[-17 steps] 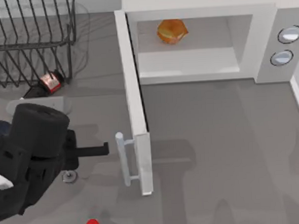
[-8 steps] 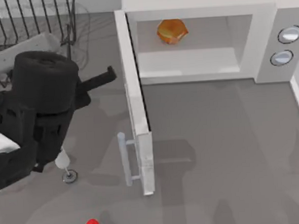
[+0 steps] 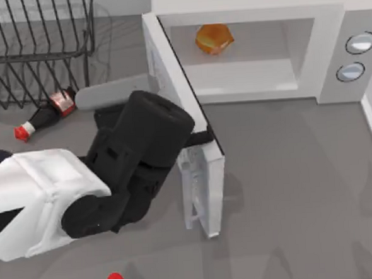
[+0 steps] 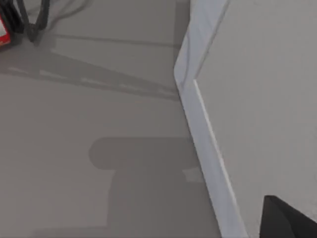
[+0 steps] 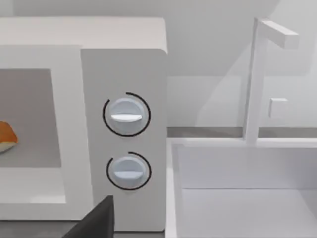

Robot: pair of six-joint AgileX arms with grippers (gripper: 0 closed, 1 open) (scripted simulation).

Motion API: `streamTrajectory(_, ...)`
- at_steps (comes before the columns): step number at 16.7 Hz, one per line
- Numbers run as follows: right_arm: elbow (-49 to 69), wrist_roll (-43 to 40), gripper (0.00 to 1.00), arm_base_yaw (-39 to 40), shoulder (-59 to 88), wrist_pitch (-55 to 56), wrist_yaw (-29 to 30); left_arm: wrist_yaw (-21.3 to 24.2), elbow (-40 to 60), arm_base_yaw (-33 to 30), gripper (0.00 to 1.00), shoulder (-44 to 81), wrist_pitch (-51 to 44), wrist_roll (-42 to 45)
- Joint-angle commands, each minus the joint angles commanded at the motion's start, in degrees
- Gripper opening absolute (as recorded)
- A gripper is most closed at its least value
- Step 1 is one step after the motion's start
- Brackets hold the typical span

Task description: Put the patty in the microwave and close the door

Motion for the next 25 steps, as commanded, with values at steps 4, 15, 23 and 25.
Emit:
streamTrajectory(4,0.0,0.0,1.00,0.0,0.0,0.0,0.0,1.5,-0.4,-2.9,0.00,2.8,-2.3,1.6)
streamTrajectory(15,0.0,0.0,1.00,0.0,0.0,0.0,0.0,-1.7,14.0,-9.5,0.00,13.7,-8.0,-4.7)
streamTrajectory(23,0.0,0.0,1.00,0.0,0.0,0.0,0.0,-4.7,22.4,-13.0,0.00,20.0,-11.2,-8.7)
streamTrajectory(25,0.0,0.0,1.00,0.0,0.0,0.0,0.0,-4.6,22.4,-12.8,0.00,19.9,-11.1,-8.7)
